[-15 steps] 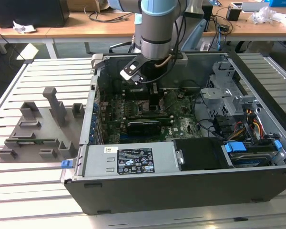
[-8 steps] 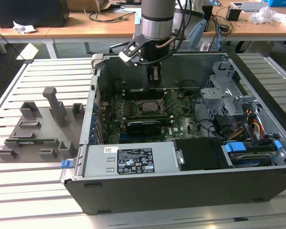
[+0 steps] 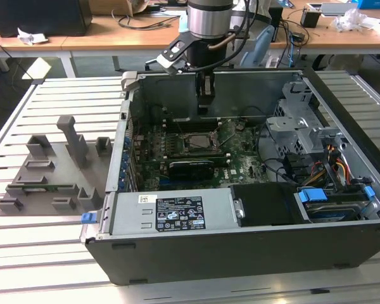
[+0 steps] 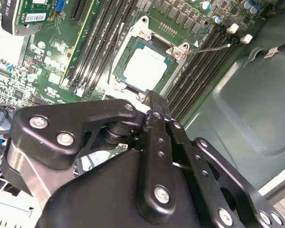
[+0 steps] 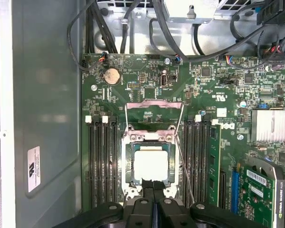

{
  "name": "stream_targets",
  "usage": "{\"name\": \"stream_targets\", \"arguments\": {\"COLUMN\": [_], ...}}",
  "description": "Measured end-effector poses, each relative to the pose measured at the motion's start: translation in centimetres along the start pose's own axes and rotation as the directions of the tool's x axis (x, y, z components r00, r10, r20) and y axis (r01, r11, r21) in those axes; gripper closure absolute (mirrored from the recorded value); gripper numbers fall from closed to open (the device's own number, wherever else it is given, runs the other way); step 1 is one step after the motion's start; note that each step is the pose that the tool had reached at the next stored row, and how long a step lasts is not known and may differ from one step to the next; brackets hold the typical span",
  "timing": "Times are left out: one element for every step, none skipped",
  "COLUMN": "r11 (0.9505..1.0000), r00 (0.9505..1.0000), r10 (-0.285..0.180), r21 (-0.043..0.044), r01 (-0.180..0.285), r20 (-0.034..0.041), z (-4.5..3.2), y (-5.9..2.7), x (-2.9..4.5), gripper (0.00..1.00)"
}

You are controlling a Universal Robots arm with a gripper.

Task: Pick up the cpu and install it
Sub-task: 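Place the cpu into insertion slot, then close the cpu cover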

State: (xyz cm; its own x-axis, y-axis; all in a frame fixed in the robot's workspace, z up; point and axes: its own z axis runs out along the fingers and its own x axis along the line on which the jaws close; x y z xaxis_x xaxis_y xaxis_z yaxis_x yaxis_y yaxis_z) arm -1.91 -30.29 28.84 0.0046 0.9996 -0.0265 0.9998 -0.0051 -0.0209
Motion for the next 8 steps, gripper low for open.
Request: {"name": "stream_targets", "arguments": {"r11": [1.0000, 1.0000, 1.0000, 1.0000, 1.0000, 1.0000, 1.0000, 1.0000], "r00": [1.0000, 1.0000, 1.0000, 1.0000, 1.0000, 1.0000, 1.0000, 1.0000], "r10": [0.000, 0.000, 0.000, 0.000, 0.000, 0.000, 0.000, 0.000], "r21": [0.0000, 0.0000, 0.0000, 0.0000, -0.0001, -0.0001, 0.0000, 0.0000], "r01": [0.000, 0.000, 0.000, 0.000, 0.000, 0.000, 0.000, 0.000], "r20": [0.0000, 0.0000, -0.0001, -0.0001, -0.0001, -0.0001, -0.0001, -0.0001], "z": [0.00, 0.00, 0.00, 0.00, 0.00, 0.00, 0.00, 0.00], "y": [0.00, 0.00, 0.00, 0.00, 0.00, 0.00, 0.00, 0.00], "x": [0.00, 0.00, 0.00, 0.00, 0.00, 0.00, 0.00, 0.00], "gripper": [0.89, 0.89, 0.89, 0.89, 0.89, 0.89, 0.89, 0.89]}}
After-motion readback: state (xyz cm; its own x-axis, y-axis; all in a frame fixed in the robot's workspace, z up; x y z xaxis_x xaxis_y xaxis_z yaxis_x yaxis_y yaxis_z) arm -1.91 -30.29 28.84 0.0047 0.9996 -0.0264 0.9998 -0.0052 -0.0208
